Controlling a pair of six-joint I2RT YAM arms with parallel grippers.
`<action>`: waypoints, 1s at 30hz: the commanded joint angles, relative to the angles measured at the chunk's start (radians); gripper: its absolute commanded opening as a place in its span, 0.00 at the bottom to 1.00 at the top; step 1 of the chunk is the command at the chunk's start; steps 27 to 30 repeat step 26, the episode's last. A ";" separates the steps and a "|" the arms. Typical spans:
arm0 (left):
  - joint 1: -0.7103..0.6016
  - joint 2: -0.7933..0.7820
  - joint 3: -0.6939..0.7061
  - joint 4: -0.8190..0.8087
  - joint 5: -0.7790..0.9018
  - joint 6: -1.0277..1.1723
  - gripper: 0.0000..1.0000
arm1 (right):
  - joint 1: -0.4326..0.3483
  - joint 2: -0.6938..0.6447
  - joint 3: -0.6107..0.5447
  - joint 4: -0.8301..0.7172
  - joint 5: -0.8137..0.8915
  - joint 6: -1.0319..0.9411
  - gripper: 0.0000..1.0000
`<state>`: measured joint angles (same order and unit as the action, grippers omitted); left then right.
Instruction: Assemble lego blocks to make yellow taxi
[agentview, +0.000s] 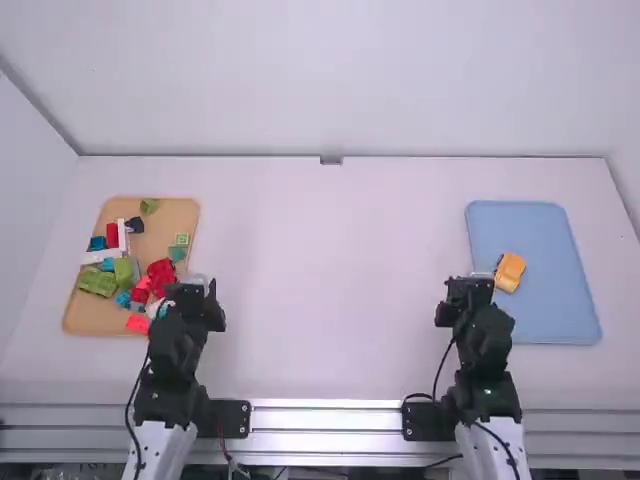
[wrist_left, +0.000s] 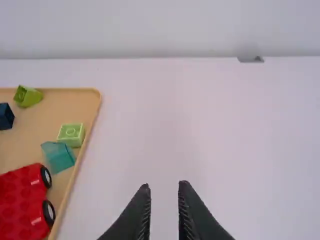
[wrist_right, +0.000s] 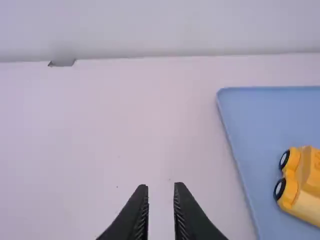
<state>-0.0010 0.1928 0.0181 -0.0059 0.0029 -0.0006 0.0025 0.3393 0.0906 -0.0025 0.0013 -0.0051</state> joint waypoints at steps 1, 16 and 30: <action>0.001 -0.041 -0.018 0.006 -0.003 0.001 0.11 | -0.002 -0.044 -0.045 0.002 -0.001 0.005 0.09; 0.001 -0.193 -0.018 0.006 -0.003 0.001 0.00 | -0.002 -0.253 -0.091 0.002 -0.001 0.005 0.00; 0.001 -0.193 -0.018 0.006 -0.003 0.001 0.00 | -0.002 -0.339 -0.091 0.002 -0.001 0.005 0.00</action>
